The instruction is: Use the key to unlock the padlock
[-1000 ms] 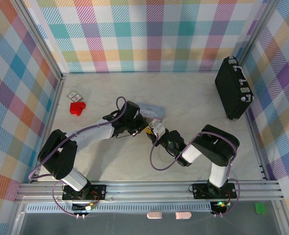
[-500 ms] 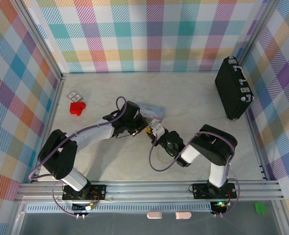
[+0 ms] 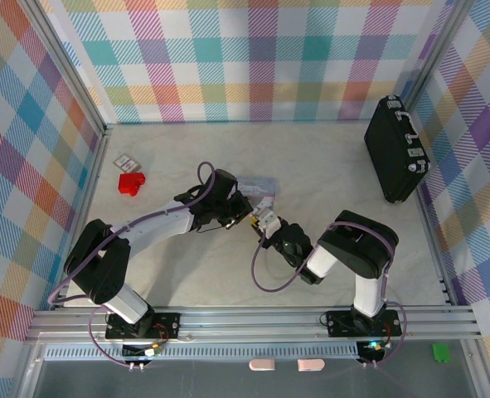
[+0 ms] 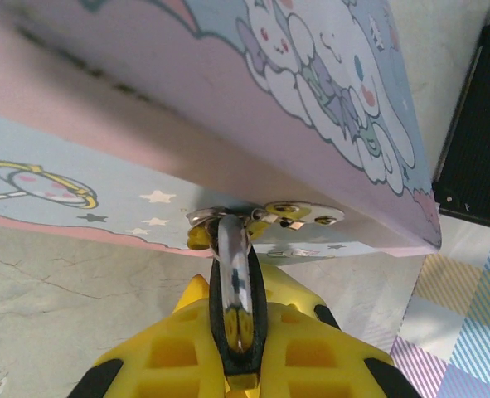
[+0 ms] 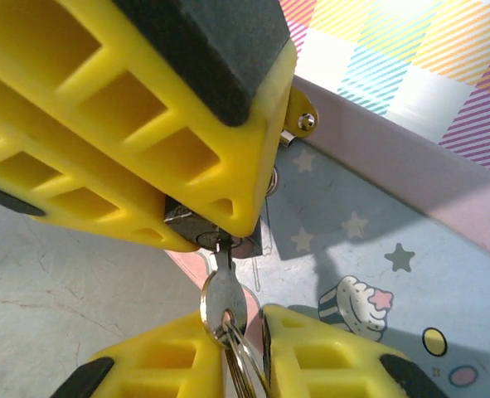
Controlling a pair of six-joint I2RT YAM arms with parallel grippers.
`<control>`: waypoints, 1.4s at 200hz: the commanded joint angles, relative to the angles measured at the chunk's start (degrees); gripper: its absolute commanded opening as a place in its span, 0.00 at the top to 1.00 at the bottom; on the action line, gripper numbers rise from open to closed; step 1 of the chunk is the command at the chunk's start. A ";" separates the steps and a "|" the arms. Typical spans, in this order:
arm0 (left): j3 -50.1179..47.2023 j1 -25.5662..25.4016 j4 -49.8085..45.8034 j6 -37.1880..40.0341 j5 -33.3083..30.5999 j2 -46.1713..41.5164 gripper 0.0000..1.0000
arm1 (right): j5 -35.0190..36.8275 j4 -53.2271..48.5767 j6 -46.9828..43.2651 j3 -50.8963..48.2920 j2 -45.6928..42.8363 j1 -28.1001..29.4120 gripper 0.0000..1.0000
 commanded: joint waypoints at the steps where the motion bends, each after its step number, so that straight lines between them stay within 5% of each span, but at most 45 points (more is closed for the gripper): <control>1: 2.21 -0.61 -0.59 0.30 1.48 -2.06 1.00 | 1.82 0.35 1.86 -0.09 0.09 -0.57 0.81; 109: 2.21 -1.14 -1.58 0.43 1.31 -0.81 1.00 | 0.21 -1.10 3.39 0.17 -2.87 -0.54 0.76; 195: 1.60 -1.86 -1.39 0.47 1.13 0.17 1.00 | -3.81 -7.20 13.51 0.10 -8.10 -0.57 0.87; 241: 1.25 -2.24 -1.30 0.25 1.18 0.37 1.00 | -1.74 -6.00 10.31 -0.27 -7.43 -0.40 0.76; 280: 1.60 -2.26 -1.91 0.37 0.83 -0.25 1.00 | -1.24 -5.20 8.89 -0.08 -6.56 -0.39 0.81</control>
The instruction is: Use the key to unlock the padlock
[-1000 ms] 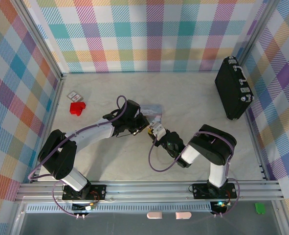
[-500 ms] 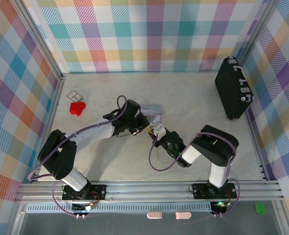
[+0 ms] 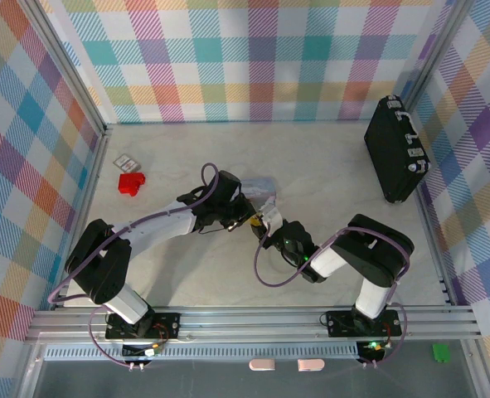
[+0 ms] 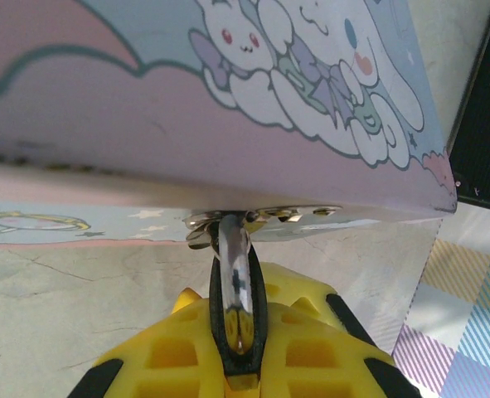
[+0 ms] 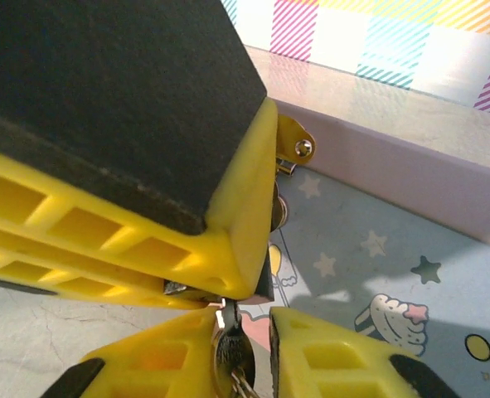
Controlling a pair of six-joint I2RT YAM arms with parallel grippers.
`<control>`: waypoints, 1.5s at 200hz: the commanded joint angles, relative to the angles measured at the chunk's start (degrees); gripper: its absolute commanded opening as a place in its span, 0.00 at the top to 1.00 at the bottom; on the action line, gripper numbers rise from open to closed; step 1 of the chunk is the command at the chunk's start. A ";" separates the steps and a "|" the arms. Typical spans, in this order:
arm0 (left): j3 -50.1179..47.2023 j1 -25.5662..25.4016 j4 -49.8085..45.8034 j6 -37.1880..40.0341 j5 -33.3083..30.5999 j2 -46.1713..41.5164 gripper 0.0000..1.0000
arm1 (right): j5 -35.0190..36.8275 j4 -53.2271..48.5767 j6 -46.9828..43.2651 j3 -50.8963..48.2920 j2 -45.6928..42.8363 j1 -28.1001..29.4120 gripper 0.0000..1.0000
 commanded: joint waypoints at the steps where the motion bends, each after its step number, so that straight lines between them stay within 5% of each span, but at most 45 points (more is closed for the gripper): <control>1: 0.96 -0.68 -0.58 0.40 0.81 -0.58 1.00 | 1.73 3.33 -1.19 -0.02 -0.02 -0.30 0.82; 60: 0.52 -0.77 -0.33 0.43 0.87 -0.23 1.00 | -0.42 1.56 4.01 -0.16 -2.30 -0.29 1.00; 153: -4.32 -0.78 3.94 6.40 -0.16 -1.97 1.00 | -16.62 -5.57 30.82 -2.46 -5.33 -3.80 1.00; 214: -7.05 -0.77 8.37 9.14 1.30 -3.69 1.00 | -25.59 9.48 46.46 -5.47 4.74 -10.71 1.00; 265: -8.00 -0.74 9.94 9.12 2.06 -3.23 1.00 | -26.62 8.96 45.56 -5.71 4.67 -11.64 1.00; 300: -6.34 -0.77 6.74 9.81 0.87 -2.62 1.00 | -24.37 -0.29 38.02 -5.29 0.79 -11.43 1.00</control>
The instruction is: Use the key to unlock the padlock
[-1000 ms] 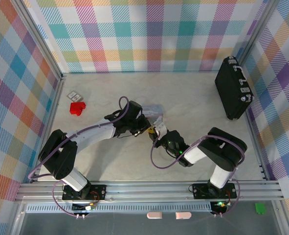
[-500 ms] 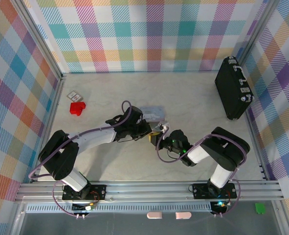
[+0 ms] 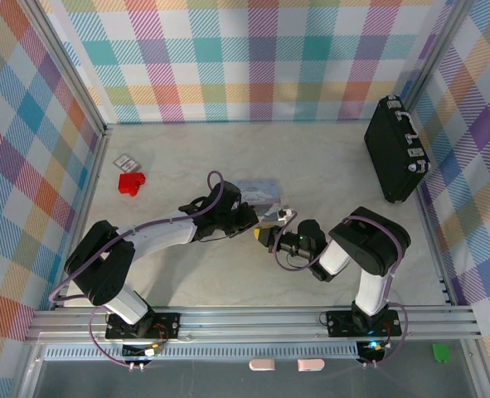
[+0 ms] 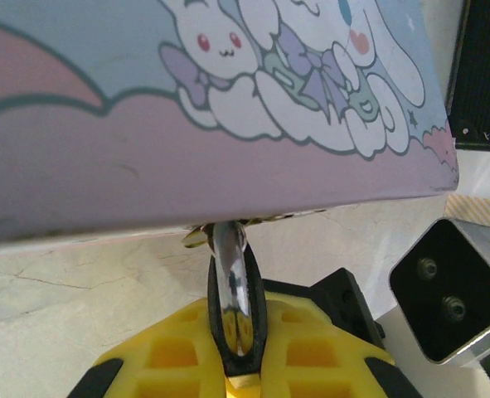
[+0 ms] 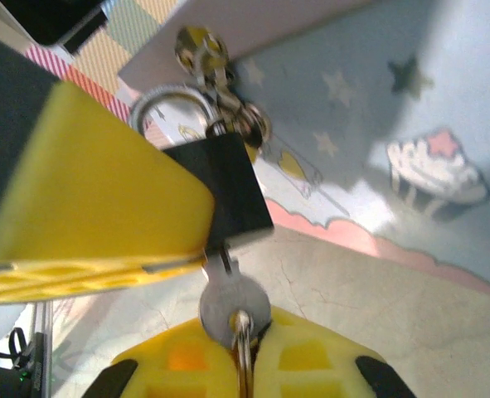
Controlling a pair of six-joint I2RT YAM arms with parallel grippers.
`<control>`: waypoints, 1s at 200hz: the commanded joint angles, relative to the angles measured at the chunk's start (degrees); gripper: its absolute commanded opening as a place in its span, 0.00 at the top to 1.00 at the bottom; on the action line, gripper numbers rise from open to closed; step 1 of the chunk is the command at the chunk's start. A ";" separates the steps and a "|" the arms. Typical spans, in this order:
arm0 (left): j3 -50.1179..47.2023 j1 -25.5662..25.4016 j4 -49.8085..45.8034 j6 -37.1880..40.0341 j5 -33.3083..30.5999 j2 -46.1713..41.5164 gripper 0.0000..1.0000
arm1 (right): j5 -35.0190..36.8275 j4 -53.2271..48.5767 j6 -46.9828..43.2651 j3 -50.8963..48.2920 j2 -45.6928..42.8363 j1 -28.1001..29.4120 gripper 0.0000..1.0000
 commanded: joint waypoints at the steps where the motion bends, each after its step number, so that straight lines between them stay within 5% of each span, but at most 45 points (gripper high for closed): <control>1: 0.68 0.30 -3.00 2.76 -0.46 -2.02 1.00 | 4.46 -7.08 -3.65 -0.31 -3.23 -1.76 1.00; 44: 1.44 0.43 -3.59 1.57 -0.38 -0.52 0.98 | 7.49 -19.43 -17.24 3.11 -8.05 -0.78 1.00; 83: 1.31 0.41 -1.38 -1.23 1.27 -0.12 1.00 | 5.37 -18.10 -18.73 2.99 -8.29 -0.78 0.77; 123: 0.78 0.73 -0.88 -3.27 -0.75 -1.26 1.00 | -0.01 -14.79 -9.45 0.79 -9.54 -2.59 0.57; 200: -2.64 1.94 7.92 -8.00 -2.58 -0.74 1.00 | -1.79 -18.07 17.94 -0.76 -15.65 -5.16 0.56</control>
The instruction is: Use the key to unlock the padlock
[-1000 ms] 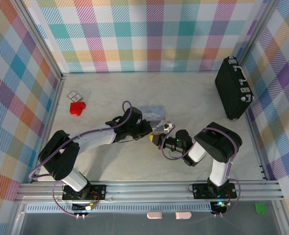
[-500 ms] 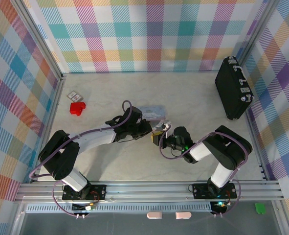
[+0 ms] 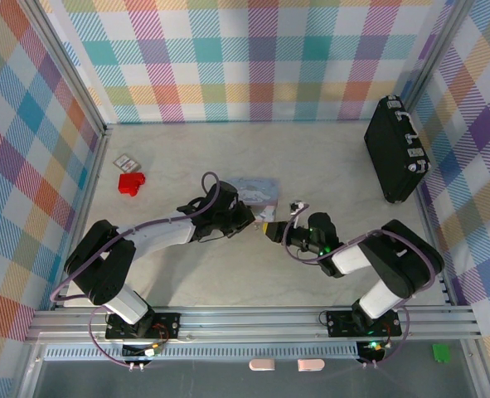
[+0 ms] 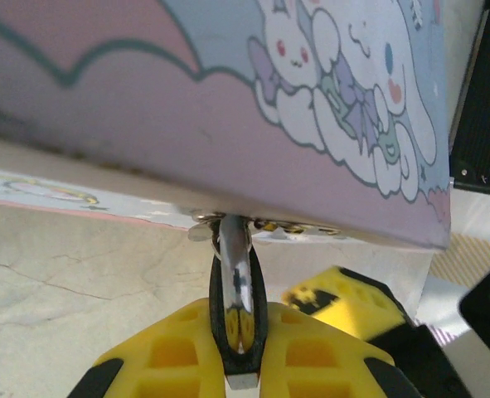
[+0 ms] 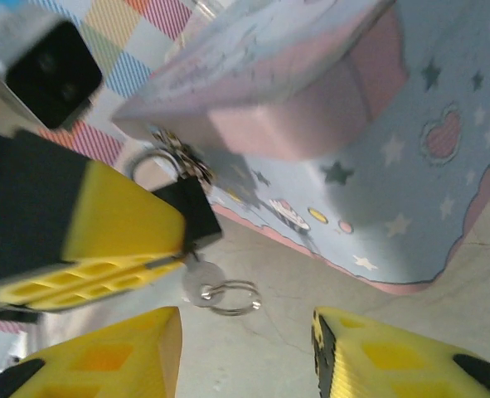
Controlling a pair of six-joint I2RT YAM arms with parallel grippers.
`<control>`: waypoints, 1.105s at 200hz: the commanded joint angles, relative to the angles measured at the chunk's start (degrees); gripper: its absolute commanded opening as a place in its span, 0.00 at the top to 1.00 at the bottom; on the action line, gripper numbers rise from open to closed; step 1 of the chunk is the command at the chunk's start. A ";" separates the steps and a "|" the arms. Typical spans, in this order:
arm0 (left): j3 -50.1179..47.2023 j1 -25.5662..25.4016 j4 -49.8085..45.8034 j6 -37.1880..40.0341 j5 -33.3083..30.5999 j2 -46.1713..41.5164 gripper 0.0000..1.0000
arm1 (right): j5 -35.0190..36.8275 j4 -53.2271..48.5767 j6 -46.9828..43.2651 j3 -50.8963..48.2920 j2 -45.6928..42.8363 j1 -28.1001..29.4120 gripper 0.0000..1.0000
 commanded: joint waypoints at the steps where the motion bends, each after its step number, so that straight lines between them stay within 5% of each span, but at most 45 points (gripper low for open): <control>1: -0.88 0.51 5.81 -2.14 -1.13 -0.87 1.00 | -0.28 -1.24 14.29 0.23 -1.04 -0.16 0.56; 70: -1.85 0.07 8.41 -3.96 -0.66 -1.23 1.00 | -0.64 19.95 42.45 1.47 12.36 0.01 0.75; 221: -0.82 -1.23 9.41 -4.49 -0.51 -0.78 1.00 | -1.13 18.96 46.18 4.54 13.59 1.51 0.83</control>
